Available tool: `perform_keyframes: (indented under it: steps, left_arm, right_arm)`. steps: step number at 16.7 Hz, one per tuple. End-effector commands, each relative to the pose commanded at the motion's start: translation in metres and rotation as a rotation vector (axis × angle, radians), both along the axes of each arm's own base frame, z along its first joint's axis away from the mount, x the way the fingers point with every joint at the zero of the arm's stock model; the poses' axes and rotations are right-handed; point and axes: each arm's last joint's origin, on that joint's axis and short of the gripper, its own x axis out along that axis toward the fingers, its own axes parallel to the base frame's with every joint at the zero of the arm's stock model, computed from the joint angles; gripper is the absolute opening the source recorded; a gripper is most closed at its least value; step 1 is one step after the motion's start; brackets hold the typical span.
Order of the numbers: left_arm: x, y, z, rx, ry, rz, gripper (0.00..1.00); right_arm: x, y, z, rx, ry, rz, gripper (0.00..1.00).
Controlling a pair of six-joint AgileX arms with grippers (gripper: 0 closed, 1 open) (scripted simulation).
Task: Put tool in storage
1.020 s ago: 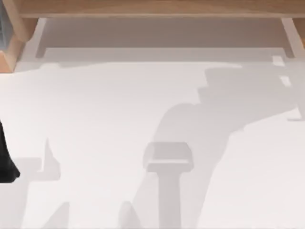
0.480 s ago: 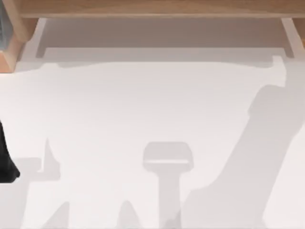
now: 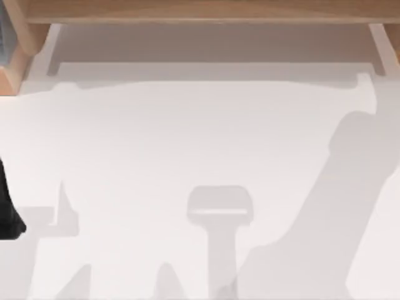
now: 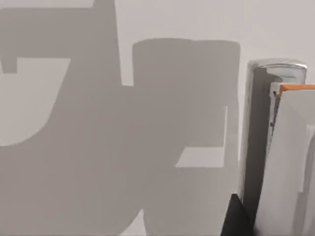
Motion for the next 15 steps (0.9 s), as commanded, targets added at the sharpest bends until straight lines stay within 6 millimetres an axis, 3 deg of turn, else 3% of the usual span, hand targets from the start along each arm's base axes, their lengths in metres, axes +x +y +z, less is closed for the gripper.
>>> perform_keyframes:
  steps: [5, 15]
  left_arm:
    - [0.0, 0.0, 0.0, 0.0, 0.0, 0.0, 1.0]
    - [0.0, 0.0, 0.0, 0.0, 0.0, 0.0, 1.0]
  right_arm:
    - [-0.0007, -0.0014, -0.0041, 0.004, 0.003, -0.003, 0.0]
    - [-0.0007, -0.0014, -0.0041, 0.004, 0.003, -0.003, 0.75]
